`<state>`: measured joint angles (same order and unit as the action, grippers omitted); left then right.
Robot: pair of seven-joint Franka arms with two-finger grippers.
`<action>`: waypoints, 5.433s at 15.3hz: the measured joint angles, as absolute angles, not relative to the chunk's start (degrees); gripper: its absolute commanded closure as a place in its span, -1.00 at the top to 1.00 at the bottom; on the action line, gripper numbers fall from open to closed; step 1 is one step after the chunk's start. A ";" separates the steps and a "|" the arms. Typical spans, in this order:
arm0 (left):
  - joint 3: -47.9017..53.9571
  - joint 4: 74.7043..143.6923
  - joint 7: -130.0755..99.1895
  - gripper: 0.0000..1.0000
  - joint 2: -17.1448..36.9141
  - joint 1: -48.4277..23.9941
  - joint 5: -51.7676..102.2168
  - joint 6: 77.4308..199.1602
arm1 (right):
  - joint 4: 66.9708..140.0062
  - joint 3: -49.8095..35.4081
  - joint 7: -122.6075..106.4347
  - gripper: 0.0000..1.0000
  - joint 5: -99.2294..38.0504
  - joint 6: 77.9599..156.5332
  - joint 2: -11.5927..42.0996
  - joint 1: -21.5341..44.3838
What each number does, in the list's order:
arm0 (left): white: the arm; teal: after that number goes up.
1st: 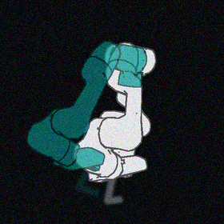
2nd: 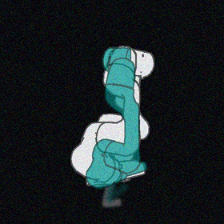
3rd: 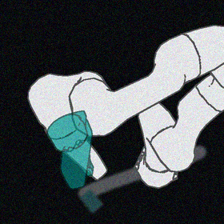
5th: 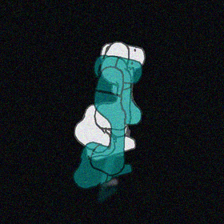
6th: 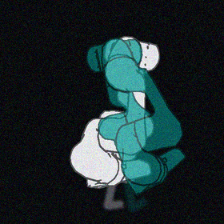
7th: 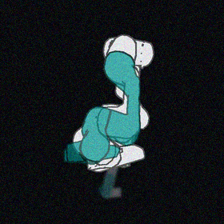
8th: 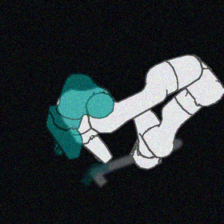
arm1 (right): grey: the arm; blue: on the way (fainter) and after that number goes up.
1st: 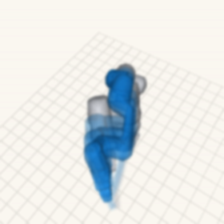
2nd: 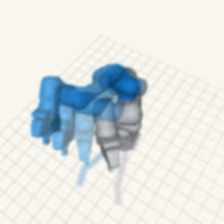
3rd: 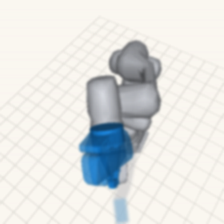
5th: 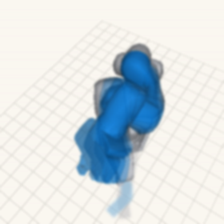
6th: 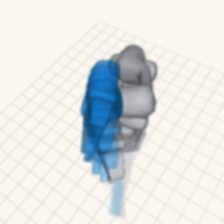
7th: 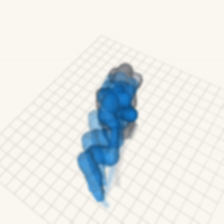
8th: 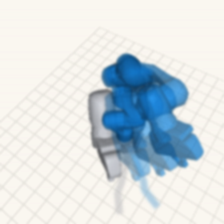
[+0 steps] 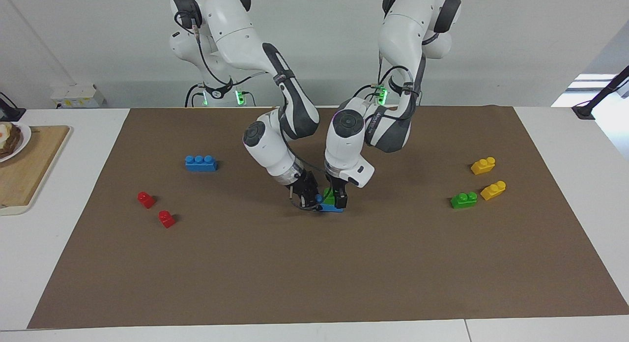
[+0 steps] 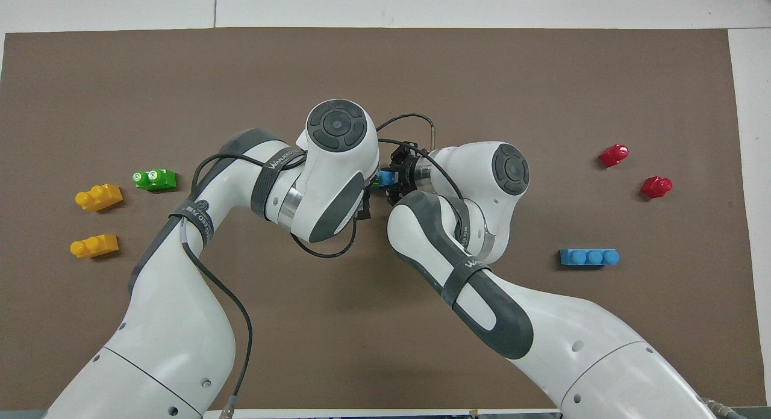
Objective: Remove green block with left arm and hold with right
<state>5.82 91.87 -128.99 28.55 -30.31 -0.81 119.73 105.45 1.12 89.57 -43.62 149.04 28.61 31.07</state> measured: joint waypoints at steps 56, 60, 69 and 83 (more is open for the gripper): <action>4.61 131.13 -3.71 -1.00 -2.86 6.58 3.53 121.49 | 114.29 2.35 63.04 -1.00 -36.30 123.71 17.31 -0.88; 4.62 133.73 -1.39 -1.00 -2.33 7.10 3.54 126.96 | 117.74 2.37 58.99 -1.00 -36.30 125.48 16.40 -3.75; 4.59 136.78 1.27 -1.00 -0.44 7.82 3.54 134.92 | 120.69 2.28 56.66 -1.00 -36.30 126.77 15.40 -5.52; 4.88 138.41 1.73 0.79 -0.04 7.82 3.53 137.64 | 116.69 2.17 59.33 0.88 -36.30 122.93 12.52 -5.52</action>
